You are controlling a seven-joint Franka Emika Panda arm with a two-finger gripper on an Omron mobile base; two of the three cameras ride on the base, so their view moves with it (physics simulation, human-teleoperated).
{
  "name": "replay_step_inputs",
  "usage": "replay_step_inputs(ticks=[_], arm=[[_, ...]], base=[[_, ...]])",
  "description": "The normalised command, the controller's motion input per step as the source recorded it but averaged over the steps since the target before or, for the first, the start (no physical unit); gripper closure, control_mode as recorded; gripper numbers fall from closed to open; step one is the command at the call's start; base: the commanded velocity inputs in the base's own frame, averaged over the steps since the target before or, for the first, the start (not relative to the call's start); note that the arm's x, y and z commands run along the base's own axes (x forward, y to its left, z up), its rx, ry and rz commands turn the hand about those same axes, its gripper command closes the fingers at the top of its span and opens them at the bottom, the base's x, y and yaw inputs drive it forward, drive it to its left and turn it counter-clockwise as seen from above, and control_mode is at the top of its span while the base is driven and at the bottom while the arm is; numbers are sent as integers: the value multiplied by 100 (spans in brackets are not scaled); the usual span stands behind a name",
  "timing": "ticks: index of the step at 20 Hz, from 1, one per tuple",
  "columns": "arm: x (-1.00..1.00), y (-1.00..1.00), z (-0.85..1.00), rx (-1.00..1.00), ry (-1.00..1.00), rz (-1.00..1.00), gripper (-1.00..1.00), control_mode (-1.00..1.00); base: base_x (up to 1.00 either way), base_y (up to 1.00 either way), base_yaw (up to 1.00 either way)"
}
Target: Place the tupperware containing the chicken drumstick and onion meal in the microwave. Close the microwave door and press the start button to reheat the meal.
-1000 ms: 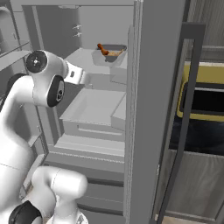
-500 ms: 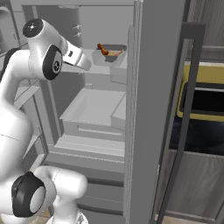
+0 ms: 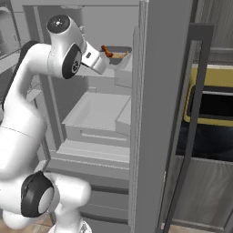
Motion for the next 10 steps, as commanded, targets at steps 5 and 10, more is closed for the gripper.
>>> replay_step_inputs(ticks=[5, 10], arm=[[37, -8, -11, 10, 1, 0, -100, -100], [31, 0, -4, 2, 1, 0, -100, -100]], base=[[0, 0, 0], [0, 0, 0]])
